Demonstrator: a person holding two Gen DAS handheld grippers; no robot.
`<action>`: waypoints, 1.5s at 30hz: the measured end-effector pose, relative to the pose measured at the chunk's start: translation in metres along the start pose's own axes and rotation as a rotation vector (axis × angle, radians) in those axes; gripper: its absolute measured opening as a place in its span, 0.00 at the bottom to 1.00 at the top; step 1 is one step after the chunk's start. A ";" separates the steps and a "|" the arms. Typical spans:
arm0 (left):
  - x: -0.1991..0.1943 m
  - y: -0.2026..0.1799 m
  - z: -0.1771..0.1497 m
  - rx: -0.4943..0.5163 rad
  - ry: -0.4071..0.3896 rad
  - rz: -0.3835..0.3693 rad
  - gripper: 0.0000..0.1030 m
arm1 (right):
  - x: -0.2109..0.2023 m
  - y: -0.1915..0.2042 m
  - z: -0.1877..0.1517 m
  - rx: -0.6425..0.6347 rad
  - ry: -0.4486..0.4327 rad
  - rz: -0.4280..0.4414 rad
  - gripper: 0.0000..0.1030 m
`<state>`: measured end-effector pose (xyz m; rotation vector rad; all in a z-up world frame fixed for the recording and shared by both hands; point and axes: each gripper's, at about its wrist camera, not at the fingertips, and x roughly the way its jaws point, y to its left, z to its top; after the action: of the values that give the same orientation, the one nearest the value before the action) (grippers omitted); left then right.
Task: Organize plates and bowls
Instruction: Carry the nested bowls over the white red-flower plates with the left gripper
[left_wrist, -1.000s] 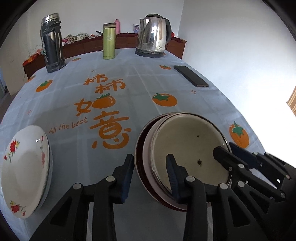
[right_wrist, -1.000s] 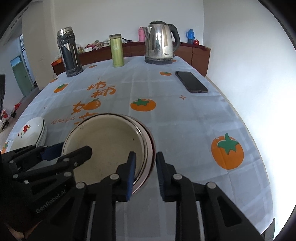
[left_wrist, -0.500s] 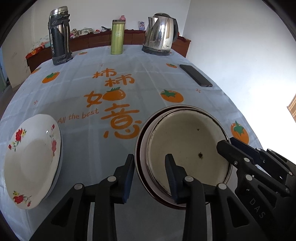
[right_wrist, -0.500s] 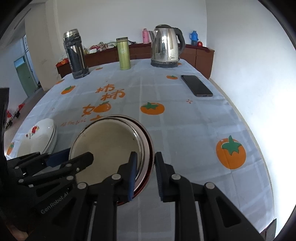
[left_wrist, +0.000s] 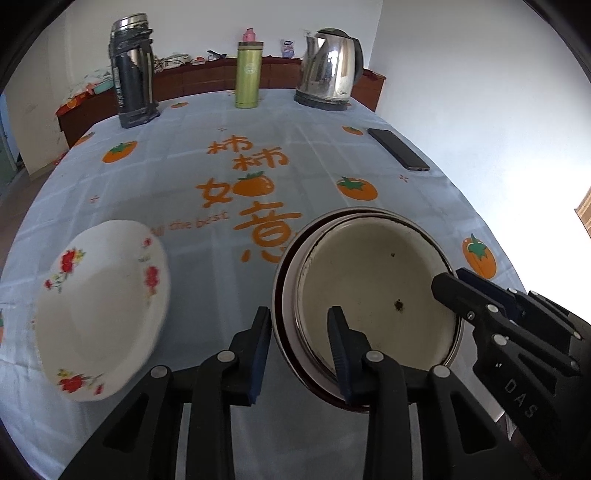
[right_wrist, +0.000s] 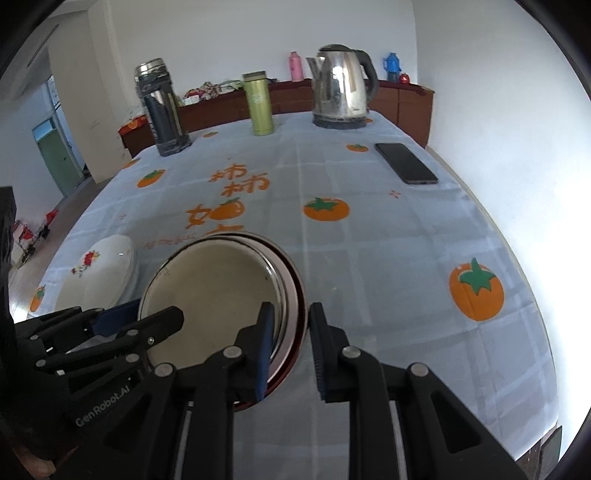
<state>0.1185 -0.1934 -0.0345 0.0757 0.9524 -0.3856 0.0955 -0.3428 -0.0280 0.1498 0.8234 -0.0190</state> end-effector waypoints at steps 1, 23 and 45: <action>-0.003 0.003 -0.001 -0.003 -0.002 0.006 0.33 | -0.002 0.004 0.001 -0.002 -0.002 0.009 0.19; -0.058 0.077 0.013 -0.096 -0.065 0.106 0.33 | -0.008 0.088 0.036 -0.114 -0.034 0.139 0.19; -0.073 0.146 0.015 -0.217 -0.088 0.211 0.33 | 0.024 0.159 0.047 -0.200 0.012 0.252 0.19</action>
<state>0.1438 -0.0396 0.0178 -0.0380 0.8848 -0.0887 0.1586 -0.1914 0.0059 0.0645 0.8085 0.3006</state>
